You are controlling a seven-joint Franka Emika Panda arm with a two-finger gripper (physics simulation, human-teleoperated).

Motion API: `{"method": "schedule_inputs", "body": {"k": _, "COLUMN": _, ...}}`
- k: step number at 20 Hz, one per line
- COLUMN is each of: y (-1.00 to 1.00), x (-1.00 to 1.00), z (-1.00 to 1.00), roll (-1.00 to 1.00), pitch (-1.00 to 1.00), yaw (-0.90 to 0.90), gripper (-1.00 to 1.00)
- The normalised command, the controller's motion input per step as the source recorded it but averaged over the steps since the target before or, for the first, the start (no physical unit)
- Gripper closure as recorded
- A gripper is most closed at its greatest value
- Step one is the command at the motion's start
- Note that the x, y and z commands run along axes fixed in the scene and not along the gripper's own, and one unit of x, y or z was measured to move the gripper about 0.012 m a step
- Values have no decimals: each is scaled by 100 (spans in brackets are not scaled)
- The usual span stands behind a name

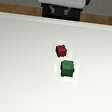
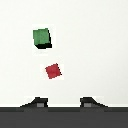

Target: Place the red cube on top of the green cube.

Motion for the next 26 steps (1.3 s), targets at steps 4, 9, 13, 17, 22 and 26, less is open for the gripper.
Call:
{"method": "schedule_inputs", "body": {"k": 4, "y": 0, "x": 0, "z": 0, "roll": 0, "pitch": 0, "yaw": 0, "gripper": -100}}
{"method": "schedule_inputs", "body": {"k": 9, "y": 20, "x": 0, "z": 0, "roll": 0, "pitch": 0, "yaw": 0, "gripper": -100}}
{"method": "schedule_inputs", "body": {"k": 13, "y": 0, "x": 25, "z": 0, "roll": 0, "pitch": 0, "yaw": 0, "gripper": -100}}
{"method": "schedule_inputs", "body": {"k": 17, "y": 0, "x": 25, "z": 0, "roll": 0, "pitch": 0, "yaw": 0, "gripper": -100}}
{"method": "schedule_inputs", "body": {"k": 22, "y": 0, "x": 20, "z": 0, "roll": 0, "pitch": 0, "yaw": 0, "gripper": -100}}
{"method": "schedule_inputs", "body": {"k": 26, "y": 50, "x": 0, "z": 0, "roll": 0, "pitch": 0, "yaw": 0, "gripper": -100}}
